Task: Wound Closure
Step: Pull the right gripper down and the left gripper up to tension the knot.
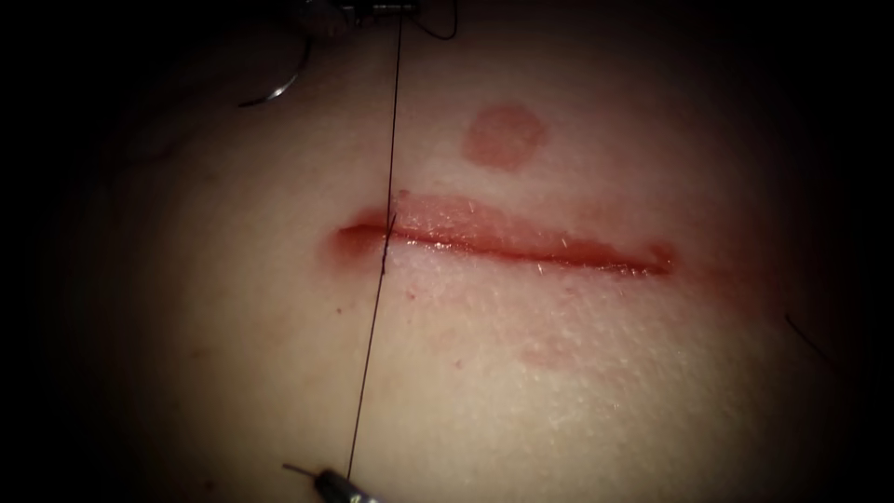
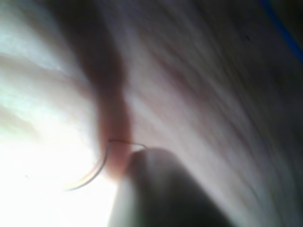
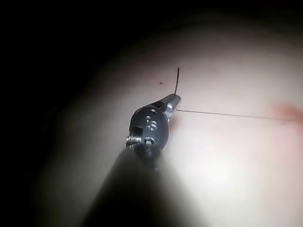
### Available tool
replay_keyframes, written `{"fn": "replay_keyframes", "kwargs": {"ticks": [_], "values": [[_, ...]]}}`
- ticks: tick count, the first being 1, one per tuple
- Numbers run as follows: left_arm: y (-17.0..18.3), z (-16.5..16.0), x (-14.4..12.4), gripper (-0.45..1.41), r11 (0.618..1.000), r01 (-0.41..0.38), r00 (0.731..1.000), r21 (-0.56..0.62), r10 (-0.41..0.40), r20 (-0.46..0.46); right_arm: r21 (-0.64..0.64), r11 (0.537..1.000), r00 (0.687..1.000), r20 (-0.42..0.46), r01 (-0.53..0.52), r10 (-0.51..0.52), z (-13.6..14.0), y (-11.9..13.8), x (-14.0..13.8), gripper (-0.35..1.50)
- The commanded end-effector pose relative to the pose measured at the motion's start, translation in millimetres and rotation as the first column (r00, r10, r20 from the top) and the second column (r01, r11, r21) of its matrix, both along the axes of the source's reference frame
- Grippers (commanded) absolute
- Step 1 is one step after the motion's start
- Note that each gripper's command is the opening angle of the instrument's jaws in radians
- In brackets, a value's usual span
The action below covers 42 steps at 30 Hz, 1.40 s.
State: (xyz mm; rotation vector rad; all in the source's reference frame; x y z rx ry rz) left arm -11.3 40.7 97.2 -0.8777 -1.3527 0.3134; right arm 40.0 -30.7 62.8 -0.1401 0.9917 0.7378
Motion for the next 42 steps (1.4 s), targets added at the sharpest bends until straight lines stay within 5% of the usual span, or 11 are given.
{"fn": "replay_keyframes", "kwargs": {"ticks": [1, 15, 27, 33, 37, 42], "values": [[0.6, 0.6, -0.4, -0.35, 1.000, -0.002, 1.000, -0.003, 0.002, 0.000, 0.004, 1.000, 1.000, 0.000, 0.001, -0.001, 0.4, -0.8, 0.4, -0.35], [0.5, 1.4, -0.1, -0.35, 0.998, 0.011, 1.000, -0.062, -0.013, -0.027, 0.004, 1.000, 1.000, 0.001, 0.000, 0.000, 0.3, -0.8, 0.3, -0.35], [-2.6, -0.7, 0.5, -0.35, 0.955, -0.036, 0.997, -0.294, 0.014, -0.073, 0.004, 1.000, 1.000, 0.001, 0.001, -0.001, 0.2, -0.9, 0.3, -0.35], [-3.4, -2.1, 0.3, 0.03, 0.835, -0.071, 0.980, -0.546, -0.042, -0.192, 0.006, 1.000, 1.000, 0.004, 0.001, -0.001, 0.2, -0.9, 0.5, -0.35], [-3.3, -2.7, 0.1, 0.44, 0.656, -0.118, 0.955, -0.745, -0.130, -0.266, 0.006, 1.000, 1.000, 0.004, 0.001, -0.001, 0.2, -0.9, 0.6, -0.35], [-3.2, -3.0, 0.2, 0.67, 0.474, -0.136, 0.952, -0.870, -0.179, -0.247, 0.006, 1.000, 1.000, 0.004, 0.001, -0.001, 0.2, -0.9, 0.5, -0.35]]}}
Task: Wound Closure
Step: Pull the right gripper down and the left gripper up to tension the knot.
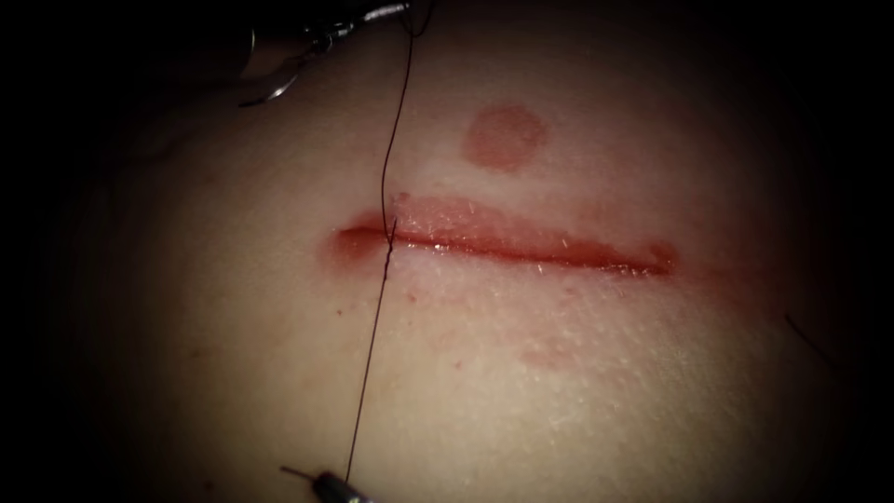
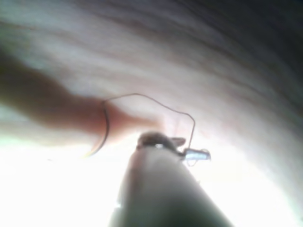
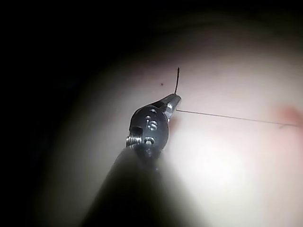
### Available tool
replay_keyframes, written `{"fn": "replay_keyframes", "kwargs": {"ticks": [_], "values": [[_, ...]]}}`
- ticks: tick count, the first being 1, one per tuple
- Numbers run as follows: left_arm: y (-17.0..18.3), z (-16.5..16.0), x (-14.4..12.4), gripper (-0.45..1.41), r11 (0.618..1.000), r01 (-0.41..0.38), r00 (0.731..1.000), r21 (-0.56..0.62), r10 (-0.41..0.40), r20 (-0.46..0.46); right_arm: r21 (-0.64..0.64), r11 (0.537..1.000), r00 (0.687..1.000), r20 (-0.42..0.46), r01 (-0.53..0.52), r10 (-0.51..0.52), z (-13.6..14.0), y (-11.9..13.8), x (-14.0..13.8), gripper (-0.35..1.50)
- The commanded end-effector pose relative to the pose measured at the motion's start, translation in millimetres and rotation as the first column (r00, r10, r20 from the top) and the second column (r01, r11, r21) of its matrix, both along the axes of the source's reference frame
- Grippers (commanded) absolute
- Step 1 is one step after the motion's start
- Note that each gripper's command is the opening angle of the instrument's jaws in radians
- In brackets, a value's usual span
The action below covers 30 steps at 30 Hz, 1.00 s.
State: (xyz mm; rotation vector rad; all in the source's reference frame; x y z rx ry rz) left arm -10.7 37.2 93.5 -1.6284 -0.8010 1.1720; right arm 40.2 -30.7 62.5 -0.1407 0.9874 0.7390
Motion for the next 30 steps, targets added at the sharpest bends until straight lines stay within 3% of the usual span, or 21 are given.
{"fn": "replay_keyframes", "kwargs": {"ticks": [1, 7, 15, 20, 24, 30], "values": [[0.2, 0.6, -0.3, 0.68, 1.000, -0.011, 1.000, -0.029, 0.011, 0.006, 0.004, 1.000, 1.000, -0.001, 0.002, -0.002, 0.4, -0.9, 0.3, -0.35], [-0.6, 0.1, 1.1, 0.75, 0.978, -0.033, 0.999, -0.208, 0.031, -0.015, 0.004, 1.000, 1.000, -0.001, 0.003, -0.003, 0.3, -0.9, 0.3, -0.35], [-2.9, -1.4, 4.4, 0.76, 0.879, -0.098, 0.991, -0.466, 0.043, -0.127, 0.003, 1.000, 1.000, -0.003, 0.002, -0.002, 0.1, -0.9, 0.5, -0.35], [-5.0, -2.7, 5.9, 0.76, 0.836, -0.149, 0.982, -0.529, 0.061, -0.180, 0.002, 1.000, 1.000, -0.001, -0.001, 0.001, 0.2, -0.9, 0.6, -0.35], [-7.1, -4.1, 5.8, 0.76, 0.828, -0.151, 0.982, -0.539, 0.061, -0.181, 0.003, 1.000, 1.000, -0.002, 0.000, 0.000, 0.3, -0.9, 0.7, -0.35], [-8.0, -5.0, 4.1, 0.74, 0.889, -0.147, 0.986, -0.433, 0.098, -0.134, 0.003, 1.000, 1.000, -0.001, -0.001, 0.001, 0.3, -0.8, 1.0, -0.35]]}}
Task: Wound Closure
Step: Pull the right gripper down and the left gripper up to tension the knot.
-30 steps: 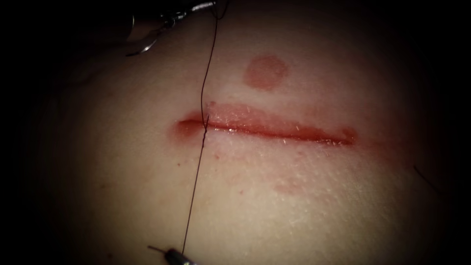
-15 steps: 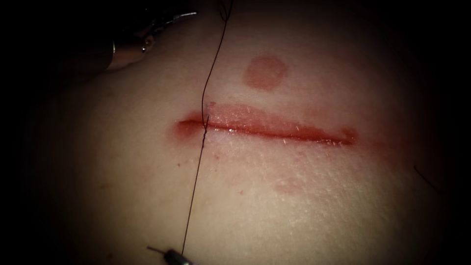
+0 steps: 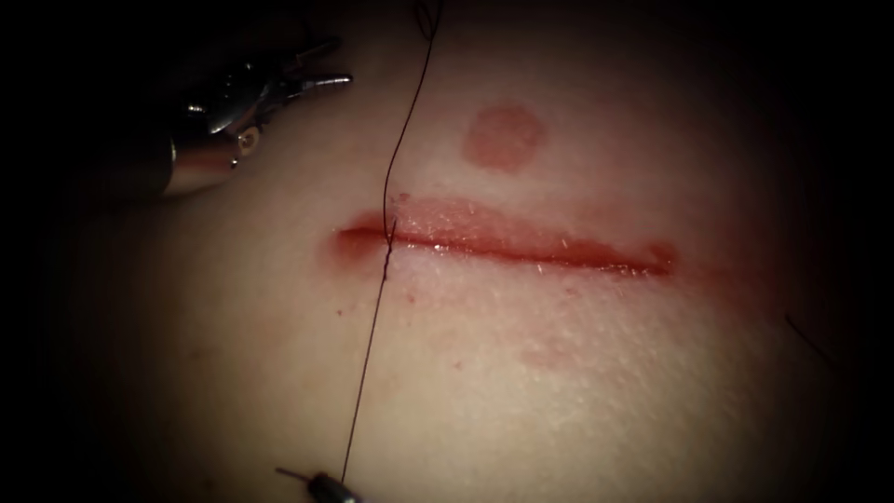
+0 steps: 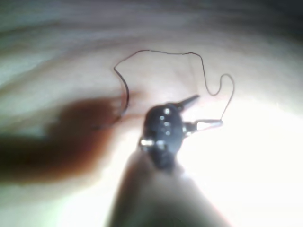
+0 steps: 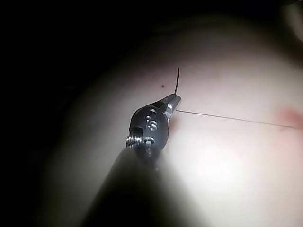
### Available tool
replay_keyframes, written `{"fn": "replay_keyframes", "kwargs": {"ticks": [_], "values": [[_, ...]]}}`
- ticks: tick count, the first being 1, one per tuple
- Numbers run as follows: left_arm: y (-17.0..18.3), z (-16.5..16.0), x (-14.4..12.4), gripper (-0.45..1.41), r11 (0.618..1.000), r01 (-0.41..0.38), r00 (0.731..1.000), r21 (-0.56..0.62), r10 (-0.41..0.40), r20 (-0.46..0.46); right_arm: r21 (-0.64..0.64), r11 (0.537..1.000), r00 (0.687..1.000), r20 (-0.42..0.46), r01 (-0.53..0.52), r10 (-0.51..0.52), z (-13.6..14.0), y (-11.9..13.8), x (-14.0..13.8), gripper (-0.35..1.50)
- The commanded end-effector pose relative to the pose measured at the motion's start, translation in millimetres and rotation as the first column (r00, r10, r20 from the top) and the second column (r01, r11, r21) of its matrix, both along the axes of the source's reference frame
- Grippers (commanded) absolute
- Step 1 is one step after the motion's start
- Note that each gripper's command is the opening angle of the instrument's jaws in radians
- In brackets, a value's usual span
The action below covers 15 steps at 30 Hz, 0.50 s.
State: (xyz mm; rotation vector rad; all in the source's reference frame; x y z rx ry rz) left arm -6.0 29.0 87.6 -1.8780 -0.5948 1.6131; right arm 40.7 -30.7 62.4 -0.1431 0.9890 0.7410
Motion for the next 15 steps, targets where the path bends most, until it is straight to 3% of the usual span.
{"fn": "replay_keyframes", "kwargs": {"ticks": [1, 7, 15], "values": [[0.3, 0.9, -1.0, 0.74, 0.999, -0.001, 1.000, 0.044, 0.001, 0.009, 0.004, 1.000, 1.000, 0.000, 0.002, -0.002, 0.4, -0.9, 0.4, -0.35], [2.1, 2.6, -3.8, 0.70, 0.976, -0.007, 0.999, 0.217, -0.002, 0.041, 0.002, 1.000, 1.000, -0.003, 0.001, -0.001, 0.4, -0.9, 0.4, -0.35], [3.3, 5.6, -6.4, 0.70, 0.983, 0.000, 1.000, 0.184, -0.003, 0.017, 0.003, 1.000, 1.000, -0.003, 0.001, -0.001, 0.4, -0.8, 0.2, -0.35]]}}
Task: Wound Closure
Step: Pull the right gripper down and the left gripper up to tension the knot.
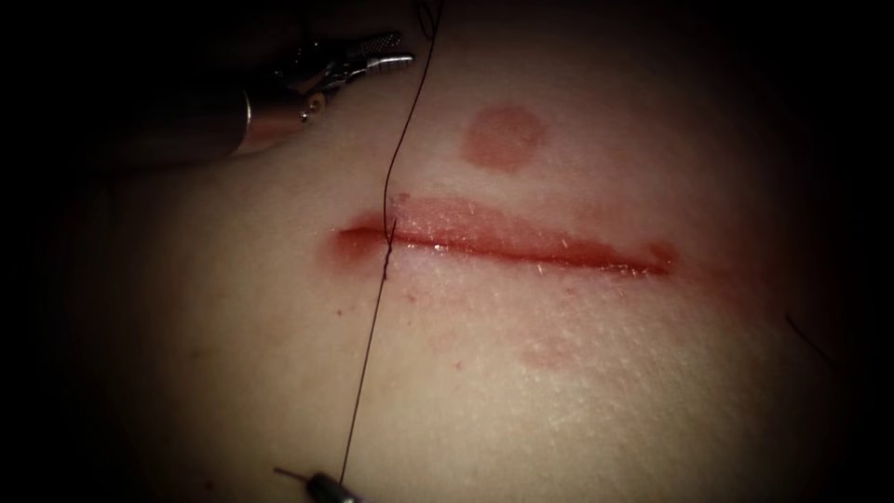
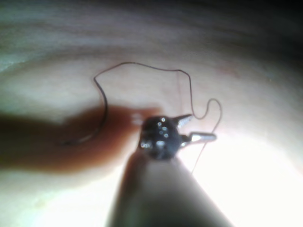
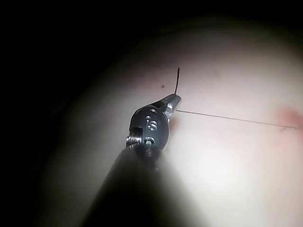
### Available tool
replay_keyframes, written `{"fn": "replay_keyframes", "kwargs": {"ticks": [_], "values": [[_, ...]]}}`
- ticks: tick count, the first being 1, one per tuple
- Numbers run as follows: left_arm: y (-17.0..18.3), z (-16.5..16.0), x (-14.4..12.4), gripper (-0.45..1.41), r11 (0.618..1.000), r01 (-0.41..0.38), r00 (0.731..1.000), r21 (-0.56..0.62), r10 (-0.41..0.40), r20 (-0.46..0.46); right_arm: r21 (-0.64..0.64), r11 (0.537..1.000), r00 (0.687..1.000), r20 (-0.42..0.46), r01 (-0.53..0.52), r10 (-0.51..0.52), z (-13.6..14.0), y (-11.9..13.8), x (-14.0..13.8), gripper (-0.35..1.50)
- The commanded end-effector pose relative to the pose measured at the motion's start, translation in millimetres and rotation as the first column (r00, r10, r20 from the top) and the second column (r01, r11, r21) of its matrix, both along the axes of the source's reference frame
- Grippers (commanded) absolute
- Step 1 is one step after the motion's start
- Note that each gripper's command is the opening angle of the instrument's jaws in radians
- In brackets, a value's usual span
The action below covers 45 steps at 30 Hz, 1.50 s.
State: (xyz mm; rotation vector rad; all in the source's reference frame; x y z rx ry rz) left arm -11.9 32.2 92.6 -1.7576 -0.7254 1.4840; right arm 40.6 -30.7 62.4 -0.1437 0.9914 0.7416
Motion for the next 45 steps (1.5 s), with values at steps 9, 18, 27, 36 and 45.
{"fn": "replay_keyframes", "kwargs": {"ticks": [9, 18, 27, 36, 45], "values": [[-1.9, 1.9, -2.0, 0.69, 0.989, -0.112, 0.992, 0.097, 0.106, 0.062, 0.006, 1.000, 1.000, 0.002, 0.003, -0.003, 0.4, -0.8, 0.4, -0.35], [-0.4, 2.8, -2.7, 0.70, 0.967, -0.155, 0.984, 0.204, 0.133, 0.116, 0.006, 1.000, 1.000, 0.003, 0.006, -0.006, 0.4, -1.0, 0.4, -0.35], [1.7, 5.7, -3.4, 0.69, 0.972, -0.106, 0.993, 0.209, 0.092, 0.073, 0.005, 1.000, 1.000, 0.002, 0.007, -0.007, 0.4, -1.1, 0.3, -0.35], [0.1, 7.9, -4.6, 0.62, 0.964, -0.112, 0.993, 0.241, 0.101, 0.057, 0.004, 1.000, 1.000, 0.004, 0.005, -0.005, 0.4, -1.2, 0.2, -0.35], [1.5, 6.6, -2.8, -0.35, 0.959, -0.112, 0.992, 0.261, 0.090, 0.093, 0.002, 1.000, 1.000, 0.004, 0.006, -0.006, 0.5, -1.4, 0.2, -0.35]]}}
